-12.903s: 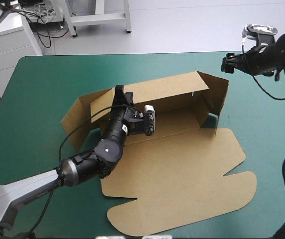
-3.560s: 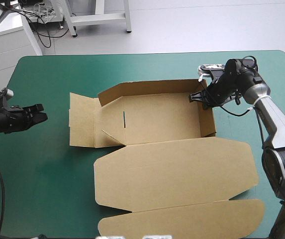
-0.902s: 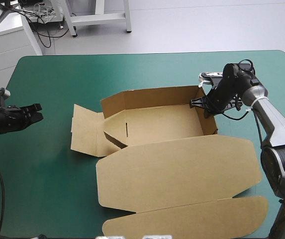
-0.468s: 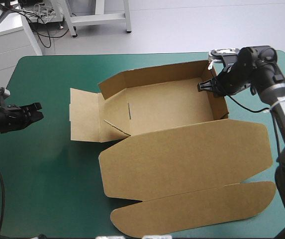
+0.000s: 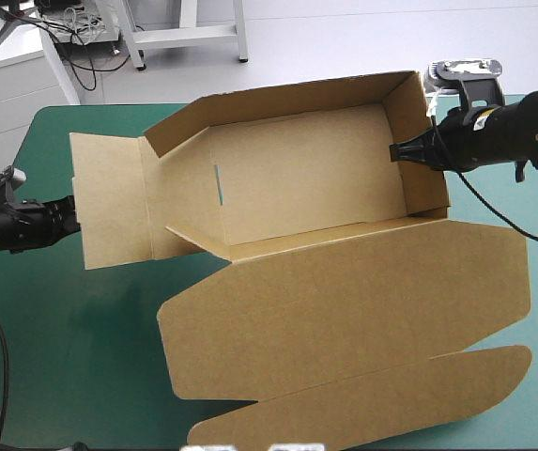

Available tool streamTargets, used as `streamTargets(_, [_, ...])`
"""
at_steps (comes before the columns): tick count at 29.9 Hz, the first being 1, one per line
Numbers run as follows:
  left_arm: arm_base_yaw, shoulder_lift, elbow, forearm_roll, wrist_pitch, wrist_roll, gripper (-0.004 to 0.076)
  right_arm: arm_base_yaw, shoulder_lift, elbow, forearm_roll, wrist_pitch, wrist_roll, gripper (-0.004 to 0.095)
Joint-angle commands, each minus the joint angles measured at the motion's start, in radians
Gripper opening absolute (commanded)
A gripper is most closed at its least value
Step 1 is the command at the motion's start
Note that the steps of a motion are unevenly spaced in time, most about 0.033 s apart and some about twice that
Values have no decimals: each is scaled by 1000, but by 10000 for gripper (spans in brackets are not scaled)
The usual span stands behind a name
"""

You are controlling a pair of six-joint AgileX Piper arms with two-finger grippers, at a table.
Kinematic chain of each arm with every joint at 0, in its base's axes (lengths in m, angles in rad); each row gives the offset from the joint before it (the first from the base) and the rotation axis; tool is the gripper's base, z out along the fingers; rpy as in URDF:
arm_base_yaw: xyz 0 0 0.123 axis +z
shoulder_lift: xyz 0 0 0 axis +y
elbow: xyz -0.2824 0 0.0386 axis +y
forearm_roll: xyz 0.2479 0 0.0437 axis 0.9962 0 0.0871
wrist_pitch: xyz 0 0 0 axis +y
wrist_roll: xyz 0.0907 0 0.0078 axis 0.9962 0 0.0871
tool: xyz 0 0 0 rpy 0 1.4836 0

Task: Fold the box

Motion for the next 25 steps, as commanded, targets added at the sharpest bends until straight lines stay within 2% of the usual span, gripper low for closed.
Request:
streamTargets(1, [3,-33,-24,-70,53,6,-10,-2,-35,-32,89,-21,-79,-20])
streamTargets(5, [3,-33,-24,-70,68,32,-10,-2,-28,-32,145,-15,-120,-20])
streamTargets(10, [3,-33,-24,-70,87,81,20,-2,-28,-32,152,-23,-129,-20])
streamTargets(13, [3,-33,-24,-70,101,94,127,-2,-28,-32,152,-23,-129,-20])
streamTargets(18, [1,-33,-24,-70,123,96,460,-2,-26,-32,153,-23,-127,-20])
streamTargets(20, [-6,-33,-24,-70,128,87,545,-2,-25,-32,154,-23,-122,-20])
streamTargets(25, [-102,-33,-24,-41,126,89,554,-2,-13,-32,177,-23,-111,-20])
